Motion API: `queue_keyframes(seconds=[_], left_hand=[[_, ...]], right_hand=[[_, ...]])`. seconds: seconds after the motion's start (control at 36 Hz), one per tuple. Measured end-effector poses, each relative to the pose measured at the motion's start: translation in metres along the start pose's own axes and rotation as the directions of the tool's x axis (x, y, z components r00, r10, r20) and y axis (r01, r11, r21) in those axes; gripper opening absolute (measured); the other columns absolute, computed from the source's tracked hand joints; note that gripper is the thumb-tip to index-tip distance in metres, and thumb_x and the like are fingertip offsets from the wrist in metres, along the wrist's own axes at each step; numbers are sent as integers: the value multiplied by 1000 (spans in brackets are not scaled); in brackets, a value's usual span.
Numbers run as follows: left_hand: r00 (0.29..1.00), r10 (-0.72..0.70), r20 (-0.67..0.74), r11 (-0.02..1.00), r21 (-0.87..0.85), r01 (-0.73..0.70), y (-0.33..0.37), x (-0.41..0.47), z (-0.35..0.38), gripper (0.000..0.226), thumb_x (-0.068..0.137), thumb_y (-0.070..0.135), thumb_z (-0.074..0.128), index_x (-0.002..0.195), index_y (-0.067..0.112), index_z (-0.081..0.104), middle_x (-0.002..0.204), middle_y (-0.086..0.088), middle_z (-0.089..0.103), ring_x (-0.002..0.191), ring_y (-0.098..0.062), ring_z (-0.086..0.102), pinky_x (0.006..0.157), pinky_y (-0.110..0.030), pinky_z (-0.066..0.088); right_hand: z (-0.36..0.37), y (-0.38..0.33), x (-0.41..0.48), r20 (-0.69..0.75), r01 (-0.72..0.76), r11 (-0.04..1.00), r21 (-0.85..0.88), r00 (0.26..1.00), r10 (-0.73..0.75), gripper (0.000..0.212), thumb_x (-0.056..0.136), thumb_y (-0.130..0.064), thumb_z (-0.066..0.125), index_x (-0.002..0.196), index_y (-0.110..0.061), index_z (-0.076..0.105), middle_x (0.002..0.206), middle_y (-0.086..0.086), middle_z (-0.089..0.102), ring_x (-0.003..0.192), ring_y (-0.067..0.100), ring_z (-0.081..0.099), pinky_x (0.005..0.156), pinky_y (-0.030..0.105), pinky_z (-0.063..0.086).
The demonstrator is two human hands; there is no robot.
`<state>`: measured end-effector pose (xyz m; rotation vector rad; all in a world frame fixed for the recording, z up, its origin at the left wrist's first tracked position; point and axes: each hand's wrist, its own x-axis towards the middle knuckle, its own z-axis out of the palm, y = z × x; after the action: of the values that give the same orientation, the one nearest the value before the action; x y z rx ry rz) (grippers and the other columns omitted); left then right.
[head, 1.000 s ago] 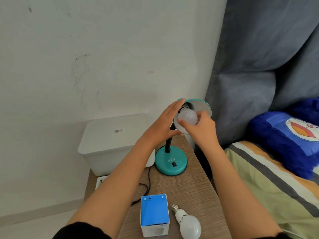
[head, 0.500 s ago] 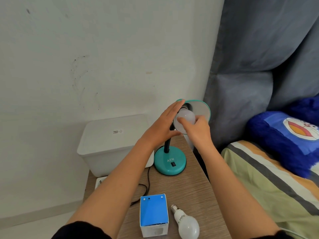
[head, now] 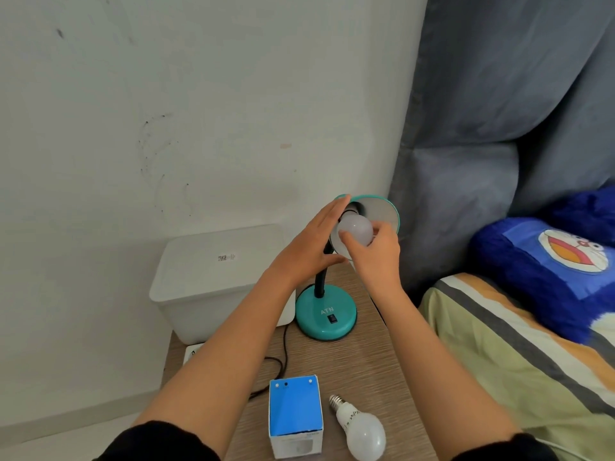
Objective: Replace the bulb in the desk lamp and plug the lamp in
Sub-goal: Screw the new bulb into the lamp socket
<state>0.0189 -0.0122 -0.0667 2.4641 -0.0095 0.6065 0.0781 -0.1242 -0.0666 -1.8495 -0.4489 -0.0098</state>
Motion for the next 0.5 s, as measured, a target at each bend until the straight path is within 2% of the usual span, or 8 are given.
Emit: queue_keyframes(seconds=[0.06,0.14,0.25,0.33,0.44,0.5], left_hand=[[1000,-9,16,1000,23,9,3,-2,-3,96,79,18,72,148,23,5,157,3,12,142,-5,12,109,-8,11],[999,-27,45,997,70,24,9,-3,-7,96,81,16,71,148,22,2,158,3,7,143,-7,10,107,-9,10],[996,-45,73,992,123,36,17,-7,-13,92,84,11,66,149,21,1,159,4,4,144,-7,9,105,-6,7],[993,-88,83,985,155,74,17,-14,-20,85,88,17,62,149,24,3,158,6,5,144,-7,10,109,-13,10],[974,-213,72,960,202,195,12,-30,-40,71,94,31,53,149,27,8,158,5,11,145,-10,11,113,-26,15],[962,-269,44,939,236,251,5,-41,-53,66,95,35,49,148,25,12,157,3,14,145,-10,11,114,-29,17]], right_hand=[[-2,-1,-2,16,15,999,-46,1000,-14,57,79,-34,67,125,-6,47,124,10,49,111,23,52,94,39,48],[-7,-6,-5,44,45,991,-127,998,-40,53,82,-37,60,124,-6,51,124,14,53,112,27,52,94,42,48],[-15,-14,-11,104,94,970,-223,992,-72,47,91,-26,52,130,0,45,130,18,48,116,29,48,93,33,40],[-19,-24,-20,115,156,951,-266,985,-129,48,92,-23,51,133,0,42,131,18,47,120,29,45,97,31,36],[-14,-37,-42,144,273,922,-275,960,-241,46,93,-23,50,133,-4,41,134,12,47,125,24,41,99,25,32],[-6,-40,-55,184,352,889,-292,933,-309,48,95,-25,47,137,-5,38,141,10,42,132,21,35,106,25,29]])
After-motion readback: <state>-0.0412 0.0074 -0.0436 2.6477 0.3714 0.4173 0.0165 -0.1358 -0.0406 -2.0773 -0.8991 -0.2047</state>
